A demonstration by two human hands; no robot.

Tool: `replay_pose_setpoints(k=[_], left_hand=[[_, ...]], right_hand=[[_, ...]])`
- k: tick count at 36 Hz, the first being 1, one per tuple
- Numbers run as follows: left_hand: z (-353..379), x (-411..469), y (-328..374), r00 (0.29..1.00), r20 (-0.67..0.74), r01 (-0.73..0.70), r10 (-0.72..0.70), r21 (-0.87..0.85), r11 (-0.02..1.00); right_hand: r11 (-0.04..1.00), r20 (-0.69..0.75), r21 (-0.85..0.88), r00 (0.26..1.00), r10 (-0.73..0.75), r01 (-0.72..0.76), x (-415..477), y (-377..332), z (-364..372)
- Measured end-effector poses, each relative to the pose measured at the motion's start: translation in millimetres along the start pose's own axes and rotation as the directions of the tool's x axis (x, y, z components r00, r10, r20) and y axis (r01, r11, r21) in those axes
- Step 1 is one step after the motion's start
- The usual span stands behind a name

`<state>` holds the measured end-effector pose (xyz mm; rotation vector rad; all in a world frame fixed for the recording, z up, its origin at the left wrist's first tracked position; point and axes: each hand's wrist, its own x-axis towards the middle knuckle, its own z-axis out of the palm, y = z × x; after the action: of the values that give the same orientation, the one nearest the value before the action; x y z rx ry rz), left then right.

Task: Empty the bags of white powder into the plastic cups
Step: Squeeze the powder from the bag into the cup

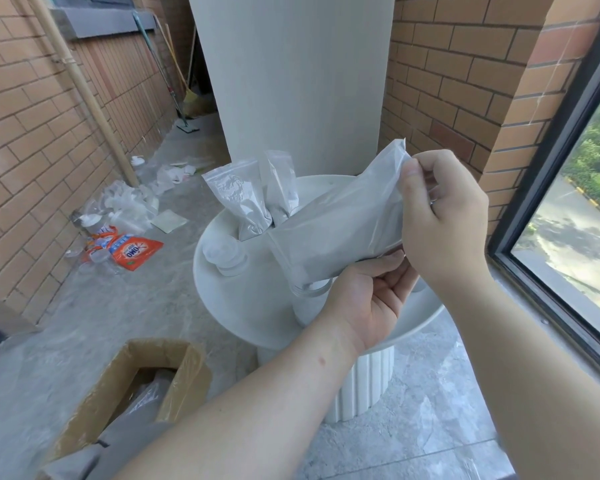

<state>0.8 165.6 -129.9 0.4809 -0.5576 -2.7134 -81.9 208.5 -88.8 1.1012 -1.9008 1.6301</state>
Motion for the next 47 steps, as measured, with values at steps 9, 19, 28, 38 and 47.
replay_pose_setpoints(k=[9,19,28,38,47], left_hand=[[-0.6,0.3,-0.5,1.000,-0.010,0.002,-0.002,-0.012,1.000],[0.2,0.0,0.5,1.000,0.004,0.009,-0.009,-0.045,0.999],[1.5,3.4,-1.5,1.000,0.008,0.003,-0.003,-0.036,0.999],[3.4,5.5,-1.3,1.000,0.017,-0.019,0.020,-0.030,0.999],[4.5,5.2,-1.4,0.999,0.031,-0.028,0.028,0.003,1.000]], right_hand=[[1.000,0.010,0.013,1.000,0.024,-0.024,1.1,-1.1,-0.9],[0.999,0.058,-0.018,0.997,0.052,-0.051,-1.6,2.6,0.5],[0.997,0.060,-0.068,0.997,-0.038,0.042,-4.8,9.8,-4.3],[0.993,0.054,-0.081,0.996,-0.076,0.080,-11.3,21.8,-11.2],[0.987,0.023,-0.071,0.990,-0.140,0.141,-11.1,21.9,-5.7]])
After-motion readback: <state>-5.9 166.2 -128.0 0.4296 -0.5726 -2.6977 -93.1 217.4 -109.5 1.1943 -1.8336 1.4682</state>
